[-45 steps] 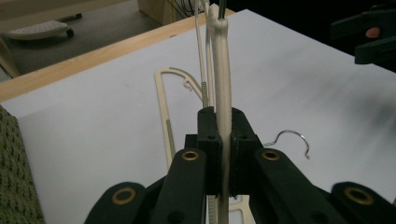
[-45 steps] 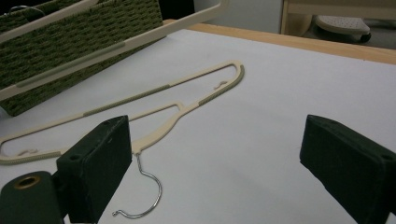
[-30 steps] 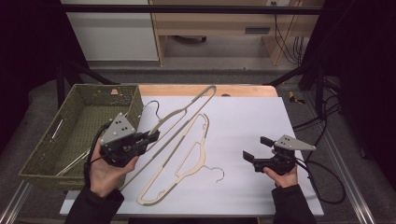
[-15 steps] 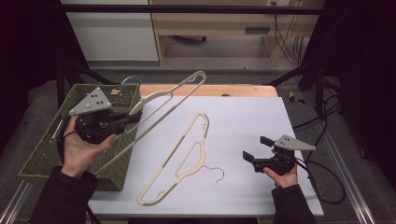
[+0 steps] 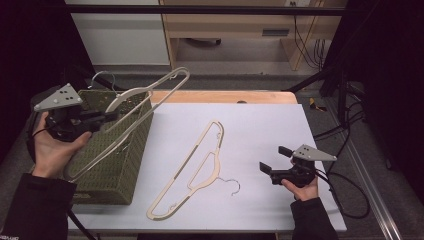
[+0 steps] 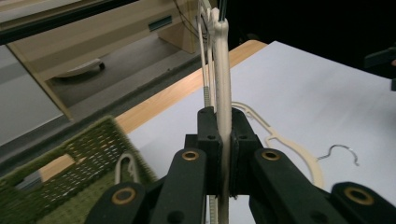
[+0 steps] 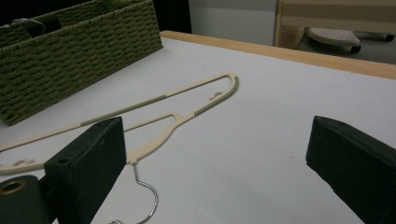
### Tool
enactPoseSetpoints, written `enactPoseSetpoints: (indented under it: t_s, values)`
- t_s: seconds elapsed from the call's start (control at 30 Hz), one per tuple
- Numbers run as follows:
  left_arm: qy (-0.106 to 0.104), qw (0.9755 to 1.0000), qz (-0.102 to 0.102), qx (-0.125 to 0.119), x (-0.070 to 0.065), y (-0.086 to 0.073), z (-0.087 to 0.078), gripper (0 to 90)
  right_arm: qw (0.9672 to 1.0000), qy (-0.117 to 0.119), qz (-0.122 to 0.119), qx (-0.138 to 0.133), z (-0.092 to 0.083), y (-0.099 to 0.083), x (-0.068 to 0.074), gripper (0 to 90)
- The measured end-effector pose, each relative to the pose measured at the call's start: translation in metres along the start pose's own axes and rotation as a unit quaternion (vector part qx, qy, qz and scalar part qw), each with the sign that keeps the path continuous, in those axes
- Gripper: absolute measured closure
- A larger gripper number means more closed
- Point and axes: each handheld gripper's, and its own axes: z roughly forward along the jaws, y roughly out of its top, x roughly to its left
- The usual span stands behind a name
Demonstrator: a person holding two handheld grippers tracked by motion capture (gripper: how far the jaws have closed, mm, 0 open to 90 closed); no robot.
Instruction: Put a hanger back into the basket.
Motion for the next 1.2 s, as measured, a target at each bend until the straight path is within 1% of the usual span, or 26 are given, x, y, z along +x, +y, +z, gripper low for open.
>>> enactPoseSetpoints:
  t_s: [0.03, 0.07, 0.1, 0.13, 0.17, 0.23, 0.27, 0.3, 0.33, 0.37, 0.47, 0.53, 0.57, 0.63, 0.7, 0.77, 0.8, 0.9, 0.93, 0.97, 1.0, 1.07, 1.1, 1.13, 1.17, 1.2]
  values:
    - [0.004, 1.0000, -0.001, -0.001, 0.004, -0.001, -0.002, 85.9, 1.0000, 0.001, -0.001, 0.000, 0.000, 0.000, 0.000, 5.4]
    - [0.004, 1.0000, -0.001, -0.001, 0.004, -0.001, -0.002, 85.8, 1.0000, 0.001, -0.001, 0.000, 0.000, 0.000, 0.000, 5.4]
    - [0.013, 0.9999, -0.002, -0.002, 0.013, -0.004, -0.006, 85.9, 1.0000, 0.000, -0.002, 0.000, 0.000, 0.000, 0.000, 5.4]
    - [0.013, 0.9999, -0.002, -0.002, 0.013, -0.004, -0.006, 85.9, 1.0000, 0.001, -0.003, 0.000, 0.000, 0.000, -0.001, 5.4]
    - [0.022, 0.9998, -0.002, 0.000, 0.021, -0.008, -0.010, 85.9, 1.0000, 0.001, -0.003, 0.000, 0.000, 0.000, -0.001, 5.4]
    - [0.030, 0.9995, 0.002, 0.006, 0.028, -0.012, -0.013, 85.9, 1.0000, 0.002, -0.002, -0.001, 0.000, 0.000, 0.000, 5.5]
    - [0.030, 0.9995, 0.002, 0.006, 0.028, -0.012, -0.013, 85.9, 1.0000, 0.002, -0.002, -0.001, 0.000, 0.000, 0.000, 5.5]
    - [0.039, 0.9992, -0.001, 0.008, 0.035, -0.018, -0.014, 85.8, 1.0000, 0.003, -0.002, -0.001, 0.000, 0.000, 0.000, 5.5]
    - [0.039, 0.9992, -0.001, 0.008, 0.035, -0.018, -0.014, 85.8, 1.0000, 0.003, -0.002, -0.001, 0.000, 0.000, 0.000, 5.5]
    - [0.046, 0.9987, 0.008, 0.017, 0.041, -0.024, -0.014, 85.9, 1.0000, 0.002, -0.001, 0.001, 0.001, -0.001, 0.000, 5.5]
    - [0.053, 0.9981, 0.014, 0.028, 0.050, -0.033, -0.012, 85.8, 1.0000, 0.004, -0.006, 0.003, 0.001, -0.001, -0.001, 5.5]
    - [0.056, 0.9977, 0.014, 0.036, 0.056, -0.040, -0.010, 85.8, 1.0000, 0.002, -0.002, 0.002, 0.002, -0.001, 0.000, 5.5]
    - [0.056, 0.9977, 0.014, 0.036, 0.056, -0.040, -0.010, 85.8, 1.0000, 0.002, -0.001, 0.002, 0.002, -0.001, 0.000, 5.5]
    - [0.061, 0.9970, 0.012, 0.046, 0.063, -0.049, -0.008, 85.8, 1.0000, 0.002, -0.001, 0.003, 0.002, -0.001, 0.000, 5.6]
    - [0.064, 0.9967, 0.013, 0.048, 0.065, -0.051, -0.008, 85.8, 1.0000, 0.003, -0.001, 0.003, 0.002, -0.001, 0.000, 5.6]
    - [0.074, 0.9955, 0.019, 0.056, 0.070, -0.059, -0.007, 85.8, 1.0000, 0.003, -0.001, 0.004, 0.002, -0.001, 0.000, 5.6]
    - [0.074, 0.9955, 0.019, 0.056, 0.070, -0.059, -0.007, 85.8, 1.0000, 0.003, -0.002, 0.004, 0.002, -0.001, 0.000, 5.5]
    - [0.089, 0.9938, 0.017, 0.065, 0.078, -0.069, -0.007, 85.8, 1.0000, 0.004, -0.004, 0.005, 0.002, -0.002, 0.000, 5.6]
    - [0.094, 0.9935, 0.014, 0.063, 0.080, -0.072, -0.006, 85.8, 1.0000, 0.003, -0.003, 0.004, 0.002, -0.002, 0.000, 5.6]
    - [0.093, 0.9936, 0.017, 0.062, 0.082, -0.074, -0.006, 85.8, 1.0000, 0.004, -0.004, 0.004, 0.002, -0.002, 0.000, 5.6]
    - [0.094, 0.9931, 0.010, 0.069, 0.083, -0.077, -0.007, 85.8, 1.0000, 0.004, -0.004, 0.004, 0.002, -0.002, 0.000, 5.7]
    - [0.095, 0.9929, 0.007, 0.072, 0.085, -0.080, -0.006, 85.8, 1.0000, 0.003, -0.002, 0.003, 0.002, -0.001, 0.000, 5.7]
    - [0.097, 0.9920, 0.007, 0.080, 0.088, -0.086, -0.006, 85.8, 1.0000, 0.004, -0.003, 0.004, 0.002, -0.002, 0.000, 5.7]
    - [0.097, 0.9920, 0.007, 0.080, 0.088, -0.086, -0.006, 85.8, 1.0000, 0.004, -0.003, 0.004, 0.002, -0.002, 0.000, 5.7]
    - [0.099, 0.9912, 0.005, 0.089, 0.090, -0.091, -0.004, 85.8, 1.0000, 0.005, -0.005, 0.005, 0.002, -0.002, -0.001, 5.7]
    - [0.100, 0.9908, 0.003, 0.092, 0.090, -0.094, -0.003, 85.8, 0.9999, 0.005, -0.006, 0.006, 0.002, -0.002, -0.001, 5.8]
